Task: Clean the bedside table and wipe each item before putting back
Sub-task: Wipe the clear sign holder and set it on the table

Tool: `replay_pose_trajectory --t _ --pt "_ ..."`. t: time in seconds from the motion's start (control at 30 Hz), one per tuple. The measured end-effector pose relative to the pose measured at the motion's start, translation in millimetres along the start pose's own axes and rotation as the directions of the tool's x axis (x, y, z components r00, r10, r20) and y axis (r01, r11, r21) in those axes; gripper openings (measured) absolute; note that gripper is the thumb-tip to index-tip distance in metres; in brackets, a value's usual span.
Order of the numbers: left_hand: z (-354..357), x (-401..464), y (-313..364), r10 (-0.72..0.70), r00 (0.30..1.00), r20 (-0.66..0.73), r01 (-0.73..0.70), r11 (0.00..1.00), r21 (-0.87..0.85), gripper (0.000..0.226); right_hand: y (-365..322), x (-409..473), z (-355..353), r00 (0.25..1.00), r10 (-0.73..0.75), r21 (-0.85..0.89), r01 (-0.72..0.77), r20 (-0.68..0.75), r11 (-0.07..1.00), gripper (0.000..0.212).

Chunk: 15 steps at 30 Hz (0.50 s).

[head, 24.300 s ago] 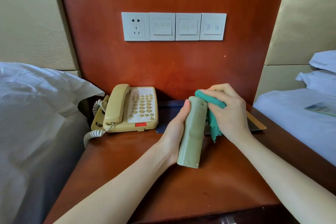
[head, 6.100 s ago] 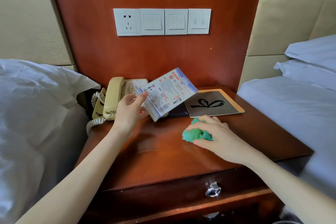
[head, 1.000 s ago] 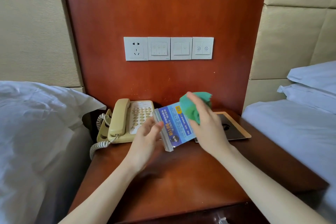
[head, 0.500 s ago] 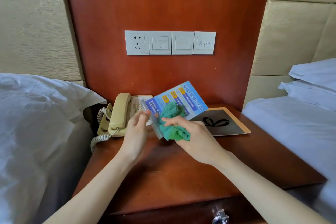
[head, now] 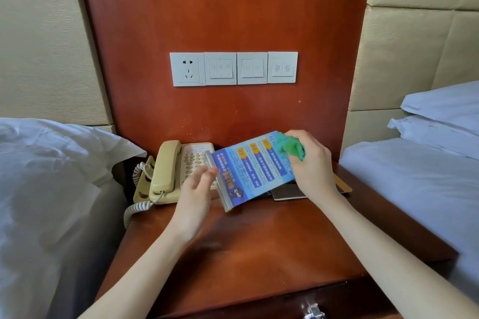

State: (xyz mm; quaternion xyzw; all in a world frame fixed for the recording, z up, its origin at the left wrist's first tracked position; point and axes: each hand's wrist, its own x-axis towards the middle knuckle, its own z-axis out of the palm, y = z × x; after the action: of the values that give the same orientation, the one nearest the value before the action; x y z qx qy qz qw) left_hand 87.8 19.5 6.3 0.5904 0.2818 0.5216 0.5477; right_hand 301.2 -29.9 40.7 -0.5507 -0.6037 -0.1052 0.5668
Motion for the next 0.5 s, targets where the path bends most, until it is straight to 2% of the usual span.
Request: replay_pose_trajectory --t 0.17,0.27,0.33,0.5 --pt "-1 -1 -2 0.004 1.000 0.019 -0.005 1.000 0.018 0.025 -26 17 19 0.994 -0.070 -0.066 0.075 0.082 0.995 0.043" --pt "2 -4 -3 0.028 0.995 0.095 -0.034 0.998 0.057 0.028 -48 7 35 0.958 -0.172 0.082 0.158 0.230 0.984 0.044" --pt "4 -6 -3 0.051 0.987 0.154 -0.066 0.994 0.090 0.029 -59 0 42 0.950 -0.162 0.211 0.107 0.266 0.972 0.042" --pt "0 -5 1 0.055 0.988 0.146 -0.067 0.995 0.079 0.045 -64 -5 41 0.967 -0.063 0.464 -0.062 0.248 0.884 0.038"
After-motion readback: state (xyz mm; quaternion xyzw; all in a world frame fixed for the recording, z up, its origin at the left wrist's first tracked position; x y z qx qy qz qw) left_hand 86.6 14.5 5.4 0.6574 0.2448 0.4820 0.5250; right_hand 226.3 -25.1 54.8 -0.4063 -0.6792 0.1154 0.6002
